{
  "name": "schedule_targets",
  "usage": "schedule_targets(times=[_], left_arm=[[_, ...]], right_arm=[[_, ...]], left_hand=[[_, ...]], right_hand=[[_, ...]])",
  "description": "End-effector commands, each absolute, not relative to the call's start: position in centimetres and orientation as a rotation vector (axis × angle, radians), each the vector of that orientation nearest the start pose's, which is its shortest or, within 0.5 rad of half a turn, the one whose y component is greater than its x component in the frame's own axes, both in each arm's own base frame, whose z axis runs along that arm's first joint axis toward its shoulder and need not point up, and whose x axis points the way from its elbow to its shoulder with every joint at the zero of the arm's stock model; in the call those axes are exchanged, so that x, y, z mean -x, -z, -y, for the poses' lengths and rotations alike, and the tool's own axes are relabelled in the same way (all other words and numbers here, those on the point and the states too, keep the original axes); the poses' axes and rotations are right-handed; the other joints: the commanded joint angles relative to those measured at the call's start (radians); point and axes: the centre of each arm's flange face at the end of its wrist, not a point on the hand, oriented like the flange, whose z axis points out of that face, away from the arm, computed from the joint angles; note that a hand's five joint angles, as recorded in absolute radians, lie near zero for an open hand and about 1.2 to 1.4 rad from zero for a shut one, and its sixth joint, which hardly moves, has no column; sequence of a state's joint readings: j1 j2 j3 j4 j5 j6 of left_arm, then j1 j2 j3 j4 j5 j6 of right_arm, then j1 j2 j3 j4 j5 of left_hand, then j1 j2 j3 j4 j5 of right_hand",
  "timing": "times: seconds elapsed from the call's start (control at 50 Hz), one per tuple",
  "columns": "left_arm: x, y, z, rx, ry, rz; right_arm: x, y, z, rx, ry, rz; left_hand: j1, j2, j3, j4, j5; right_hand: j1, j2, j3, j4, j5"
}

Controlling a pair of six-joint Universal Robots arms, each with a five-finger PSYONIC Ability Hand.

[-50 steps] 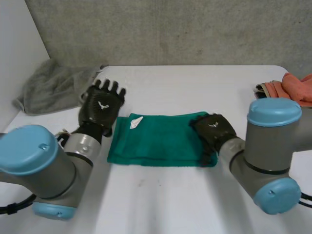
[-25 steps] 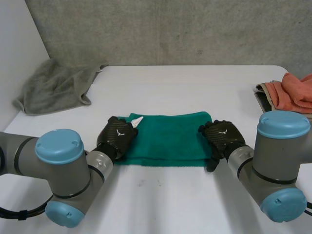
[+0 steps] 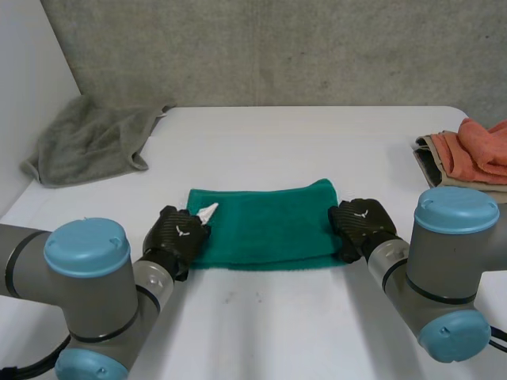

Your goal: Fold the laundry.

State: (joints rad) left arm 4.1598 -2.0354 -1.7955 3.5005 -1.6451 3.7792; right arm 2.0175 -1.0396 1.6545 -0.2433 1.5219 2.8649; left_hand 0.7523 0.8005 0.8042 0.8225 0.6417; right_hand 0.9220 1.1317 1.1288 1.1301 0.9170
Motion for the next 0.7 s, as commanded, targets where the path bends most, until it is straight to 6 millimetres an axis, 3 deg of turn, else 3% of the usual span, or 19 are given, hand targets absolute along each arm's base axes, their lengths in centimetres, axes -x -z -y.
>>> schedule_targets(times=[0.02, 0.08, 0.22, 0.28, 0.3, 0.34, 0.38, 0.44, 0.46, 0.54, 0.56, 0.58, 0.6, 0.64, 0.68, 0.7], left_arm=[[27.8, -14.7, 21.3, -1.236, 1.798, -2.038], [27.3, -16.4, 21.4, -1.185, 1.850, -2.009], [25.4, -19.7, 22.7, -1.044, 1.934, -1.951], [25.1, -20.1, 23.0, -1.022, 1.942, -1.942], [25.0, -20.1, 23.1, -1.018, 1.941, -1.943], [25.0, -20.1, 23.2, -1.012, 1.942, -1.943], [24.9, -20.1, 23.3, -1.006, 1.941, -1.943], [24.8, -20.1, 23.5, -0.998, 1.943, -1.946], [24.8, -20.1, 23.5, -0.993, 1.946, -1.947], [24.9, -20.3, 23.8, -0.972, 1.977, -1.967], [25.0, -20.3, 23.9, -0.966, 1.981, -1.974], [25.0, -20.4, 24.0, -0.954, 1.995, -1.986], [25.1, -20.5, 24.1, -0.948, 2.009, -1.988], [25.3, -20.8, 24.3, -0.927, 2.032, -1.994], [25.5, -21.6, 24.8, -0.890, 2.078, -1.995], [25.6, -21.7, 25.0, -0.878, 2.091, -1.999]], right_arm=[[-27.3, -13.3, 26.5, 0.945, 1.724, -2.304], [-27.3, -14.0, 26.7, 1.053, 1.765, -2.295], [-28.0, -17.8, 27.1, 1.509, 1.980, -2.171], [-30.7, -19.4, 26.1, 1.664, 2.091, -2.004], [-33.0, -20.0, 24.8, 1.708, 2.128, -1.881], [-35.2, -20.2, 23.8, 1.726, 2.159, -1.769], [-38.3, -19.5, 21.5, 1.756, 2.147, -1.612], [-40.5, -18.5, 19.7, 1.787, 2.109, -1.478], [-41.6, -17.2, 18.6, 1.813, 2.056, -1.405], [-43.2, -13.6, 16.5, 1.877, 1.916, -1.327], [-43.3, -13.1, 16.2, 1.884, 1.896, -1.328], [-43.4, -12.9, 16.0, 1.882, 1.885, -1.330], [-43.4, -13.0, 15.7, 1.866, 1.873, -1.328], [-43.4, -13.7, 15.9, 1.807, 1.878, -1.351], [-43.4, -15.6, 16.2, 1.658, 1.875, -1.412], [-43.2, -16.5, 16.4, 1.590, 1.877, -1.441]], left_hand=[[-0.366, -0.414, -0.417, -0.436, -0.429], [-0.380, -0.428, -0.432, -0.450, -0.444], [-0.413, -0.461, -0.464, -0.483, -0.476], [-0.415, -0.464, -0.467, -0.486, -0.479], [-0.413, -0.461, -0.465, -0.483, -0.476], [-0.413, -0.461, -0.464, -0.483, -0.476], [-0.415, -0.464, -0.467, -0.486, -0.479], [-0.418, -0.467, -0.470, -0.489, -0.482], [-0.418, -0.467, -0.470, -0.489, -0.482], [-0.418, -0.467, -0.470, -0.489, -0.482], [-0.418, -0.467, -0.470, -0.489, -0.482], [-0.418, -0.467, -0.470, -0.489, -0.482], [-0.424, -0.472, -0.476, -0.494, -0.488], [-0.442, -0.490, -0.494, -0.512, -0.506], [-0.448, -0.496, -0.500, -0.518, -0.512], [-0.454, -0.502, -0.506, -0.524, -0.517]], right_hand=[[0.474, 0.265, 0.267, 0.266, 0.305], [0.474, 0.265, 0.267, 0.266, 0.305], [0.474, 0.265, 0.267, 0.266, 0.305], [0.474, 0.265, 0.267, 0.266, 0.305], [0.474, 0.265, 0.267, 0.266, 0.305], [0.474, 0.265, 0.267, 0.266, 0.305], [0.474, 0.265, 0.267, 0.266, 0.305], [0.474, 0.265, 0.267, 0.266, 0.305], [0.474, 0.265, 0.267, 0.266, 0.305], [0.474, 0.265, 0.267, 0.266, 0.305], [0.417, 0.207, 0.210, 0.209, 0.248], [0.216, 0.006, 0.009, 0.008, 0.047], [-0.132, -0.342, -0.339, -0.340, -0.301], [-0.401, -0.611, -0.608, -0.609, -0.571], [-0.747, -0.957, -0.954, -0.956, -0.917], [-0.747, -0.957, -0.954, -0.956, -0.917]])
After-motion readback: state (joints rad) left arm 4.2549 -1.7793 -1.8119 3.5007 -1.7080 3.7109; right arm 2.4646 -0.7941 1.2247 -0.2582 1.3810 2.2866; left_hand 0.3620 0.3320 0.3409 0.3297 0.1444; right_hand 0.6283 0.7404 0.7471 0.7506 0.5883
